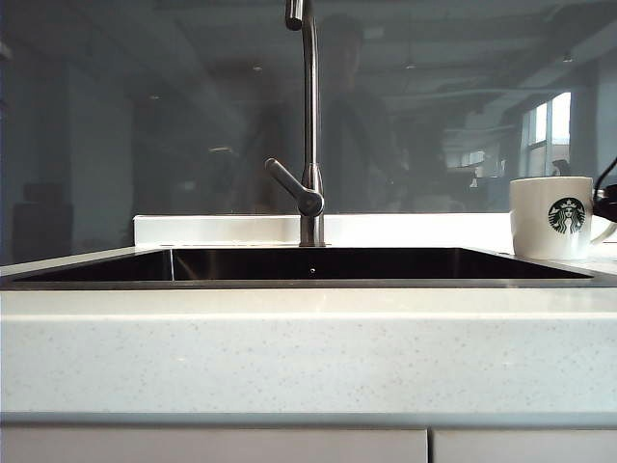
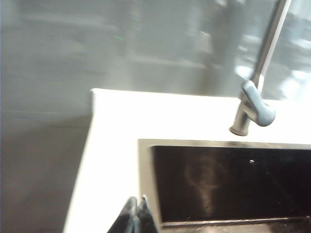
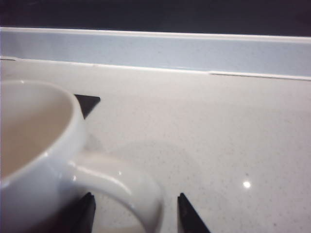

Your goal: Pick up the mug next to the sink, go to the faucet to get some water, pour the water into the sink, and finally put the mug back to its place.

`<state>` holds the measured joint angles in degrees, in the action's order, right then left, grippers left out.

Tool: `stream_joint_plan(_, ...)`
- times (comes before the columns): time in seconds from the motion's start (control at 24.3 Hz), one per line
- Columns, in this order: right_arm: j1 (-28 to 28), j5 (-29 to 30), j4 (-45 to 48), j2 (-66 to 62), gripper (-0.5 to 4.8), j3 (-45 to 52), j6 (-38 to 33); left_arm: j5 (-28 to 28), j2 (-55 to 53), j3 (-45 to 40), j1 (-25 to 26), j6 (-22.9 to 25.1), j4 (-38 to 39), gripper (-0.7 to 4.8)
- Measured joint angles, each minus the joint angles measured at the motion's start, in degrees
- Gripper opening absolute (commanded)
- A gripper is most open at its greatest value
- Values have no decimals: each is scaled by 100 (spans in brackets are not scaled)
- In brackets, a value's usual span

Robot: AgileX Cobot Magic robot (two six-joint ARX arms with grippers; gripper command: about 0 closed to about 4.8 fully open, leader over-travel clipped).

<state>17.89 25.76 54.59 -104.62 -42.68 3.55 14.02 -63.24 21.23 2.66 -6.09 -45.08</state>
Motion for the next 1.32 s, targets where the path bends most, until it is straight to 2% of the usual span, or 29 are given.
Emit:
stream_joint_plan(0.04,-42,-85,-2,-7,234,-9,24,146,-444,136,0,-11,-293,-5)
stream_joint_plan(0.08,-72,-157,-7,-46,234,-42,68,411,-1340,525,-4,-85,-960,-5)
stream_joint_plan(0.21,-125,-269,15,-184,220,-229,83,723,-2697,1364,4,-437,-1707,-5)
stream_joint_plan(0.25,-131,-299,17,-260,184,-315,83,962,-3213,1836,-4,-564,-1838,-5)
stream_joint_plan(0.29,-144,-310,17,-295,77,-367,83,1043,-3418,2044,-7,-590,-1856,-5)
stream_joint_plan(0.33,-151,-310,7,-315,29,-380,81,1154,-3727,2326,-2,-623,-1858,-5)
stream_joint_plan(0.41,-133,-295,-59,-337,4,-398,164,1200,-4068,2723,-20,-625,-1856,-5)
stream_joint_plan(0.62,-181,-326,-48,-339,-5,-389,35,1281,-4782,3427,-107,-487,-1812,-5)
stream_joint_plan(0.7,-315,-352,0,-345,-5,-398,-249,1298,-5276,3834,-247,-481,-1788,-5)
stream_joint_plan(0.74,-538,-356,-31,-337,-5,-533,-651,1362,-5539,4074,-321,-470,-1753,-5)
stream_joint_plan(0.87,-1143,-483,-400,-66,-5,-1049,-1034,1672,-6116,4795,-455,-468,-1751,-5)
stream_joint_plan(0.99,-2341,-1005,-2382,81,-5,-2702,-925,2323,-6865,5851,-584,-483,-1447,-4)
stream_joint_plan(1.03,-2542,-1128,-2820,61,-5,-3021,-789,2490,-6994,6061,-597,-494,-1373,9)
stream_joint_plan(1.07,-2981,-1449,-3606,-37,-5,-3665,-391,2765,-7259,6492,-614,-514,-1187,76)
stream_joint_plan(1.11,-3268,-1587,-4096,-188,-5,-4175,-72,2940,-7464,6848,-627,-522,-1113,118)
stream_joint_plan(1.2,-3571,-1690,-4500,-498,-5,-4918,149,3069,-7755,7388,-682,-516,-1067,219)
stream_joint_plan(1.24,-3696,-1856,-4769,-675,-5,-5355,186,3099,-7906,7720,-710,-518,-929,226)
stream_joint_plan(1.32,-3834,-2124,-4953,-935,-5,-5963,190,3324,-8229,8367,-719,-516,-756,280)
